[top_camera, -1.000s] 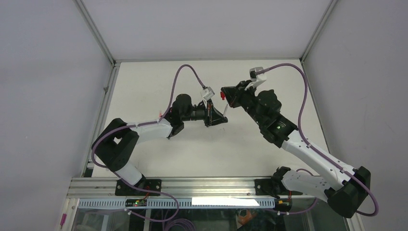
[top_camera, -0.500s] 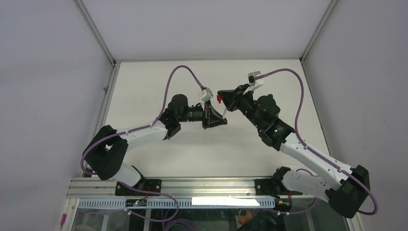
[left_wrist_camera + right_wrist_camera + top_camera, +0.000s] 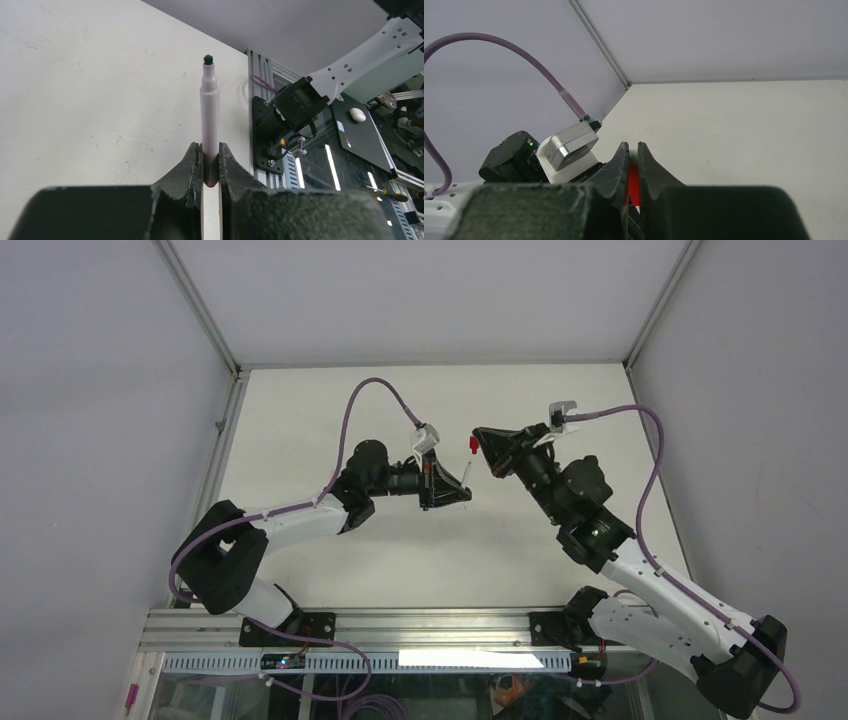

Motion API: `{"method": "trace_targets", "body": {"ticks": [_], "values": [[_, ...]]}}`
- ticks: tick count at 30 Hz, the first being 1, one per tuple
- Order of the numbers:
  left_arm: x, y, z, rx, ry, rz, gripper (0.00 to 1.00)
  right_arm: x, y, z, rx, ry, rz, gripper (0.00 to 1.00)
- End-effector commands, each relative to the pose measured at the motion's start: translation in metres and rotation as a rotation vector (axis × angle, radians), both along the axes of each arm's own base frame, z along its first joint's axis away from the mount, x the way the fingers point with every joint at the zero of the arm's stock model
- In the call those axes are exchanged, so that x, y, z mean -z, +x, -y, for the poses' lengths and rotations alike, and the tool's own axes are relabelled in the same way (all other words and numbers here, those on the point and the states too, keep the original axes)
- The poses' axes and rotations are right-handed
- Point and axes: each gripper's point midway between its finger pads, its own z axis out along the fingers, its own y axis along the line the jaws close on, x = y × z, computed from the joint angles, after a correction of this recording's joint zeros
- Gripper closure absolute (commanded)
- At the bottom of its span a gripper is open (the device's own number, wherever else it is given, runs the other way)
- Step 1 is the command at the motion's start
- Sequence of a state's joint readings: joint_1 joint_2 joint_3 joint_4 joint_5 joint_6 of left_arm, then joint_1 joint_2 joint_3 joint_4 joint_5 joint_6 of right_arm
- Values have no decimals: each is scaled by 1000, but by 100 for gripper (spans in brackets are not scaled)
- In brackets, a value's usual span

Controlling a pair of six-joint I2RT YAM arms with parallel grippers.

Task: Insert the pens into the pen caps

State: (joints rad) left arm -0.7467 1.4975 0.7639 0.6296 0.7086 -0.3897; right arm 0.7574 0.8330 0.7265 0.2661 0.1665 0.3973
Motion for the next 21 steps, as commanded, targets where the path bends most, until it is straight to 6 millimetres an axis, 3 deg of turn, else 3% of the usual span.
{"method": "trace_targets", "body": {"ticks": [1, 6, 9, 14, 21], "values": [[-43, -8, 2, 29, -140, 77, 100, -14, 1, 7, 36, 38, 44, 93], [-36, -1, 0, -23, -103, 59, 100, 16, 23, 24, 196, -50, -78, 93], [-27, 16, -14, -153, -23, 51, 100, 58, 38, 43, 328, -175, -236, 94], [-12, 36, -45, -291, 50, 11, 100, 130, 49, 77, 407, -198, -496, 95], [6, 46, -65, -347, 126, -28, 100, 215, 47, 76, 323, -495, -818, 97]]}}
